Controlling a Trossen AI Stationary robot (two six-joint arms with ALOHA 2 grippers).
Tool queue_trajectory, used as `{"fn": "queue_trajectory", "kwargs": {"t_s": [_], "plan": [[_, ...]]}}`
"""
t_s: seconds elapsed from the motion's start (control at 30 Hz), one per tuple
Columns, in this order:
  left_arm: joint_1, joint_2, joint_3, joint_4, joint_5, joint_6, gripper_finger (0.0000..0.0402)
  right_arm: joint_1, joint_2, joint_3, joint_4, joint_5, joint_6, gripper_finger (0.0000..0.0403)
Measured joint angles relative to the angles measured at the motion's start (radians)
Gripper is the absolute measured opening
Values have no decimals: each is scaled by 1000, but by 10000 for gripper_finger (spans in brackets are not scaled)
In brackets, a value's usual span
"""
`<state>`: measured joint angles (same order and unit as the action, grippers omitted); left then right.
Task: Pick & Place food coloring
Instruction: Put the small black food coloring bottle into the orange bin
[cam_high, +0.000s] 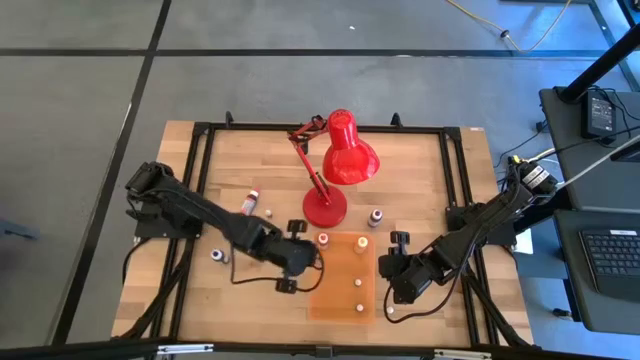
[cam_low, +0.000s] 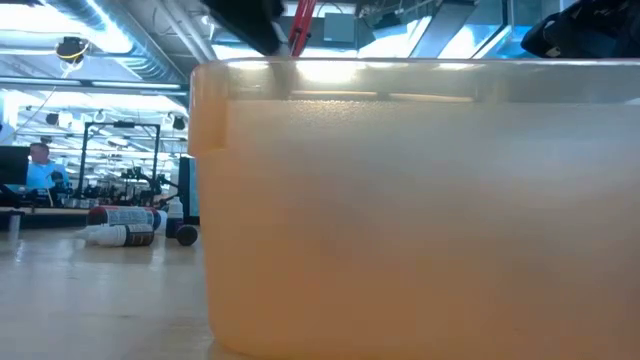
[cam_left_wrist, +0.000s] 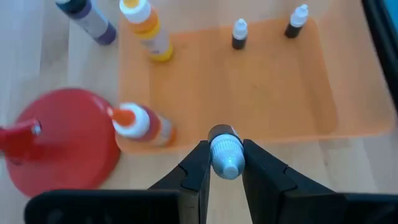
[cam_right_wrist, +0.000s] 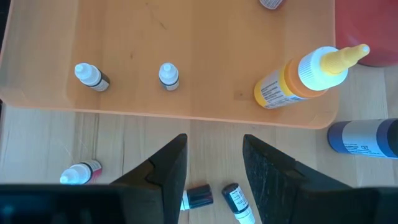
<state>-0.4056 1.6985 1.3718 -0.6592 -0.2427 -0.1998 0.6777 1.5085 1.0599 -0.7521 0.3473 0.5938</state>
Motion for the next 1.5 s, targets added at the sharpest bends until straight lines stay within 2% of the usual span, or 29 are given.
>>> {"fn": "queue_trajectory", "kwargs": {"t_s": [0.13,0.3,0.53,0.77,1.5], "plan": [[39,81,93,-31,78,81,67,0,0,0,0,0,0,158],[56,212,215,-138,112,117,68,0,0,0,-1,-1,0,158],[56,336,323,-144,209,172,70,0,0,1,-22,-37,5,158],[53,379,336,-109,265,161,71,0,0,1,-23,-56,6,158],[35,453,336,-96,253,161,72,0,1,1,-22,-63,57,158]]}}
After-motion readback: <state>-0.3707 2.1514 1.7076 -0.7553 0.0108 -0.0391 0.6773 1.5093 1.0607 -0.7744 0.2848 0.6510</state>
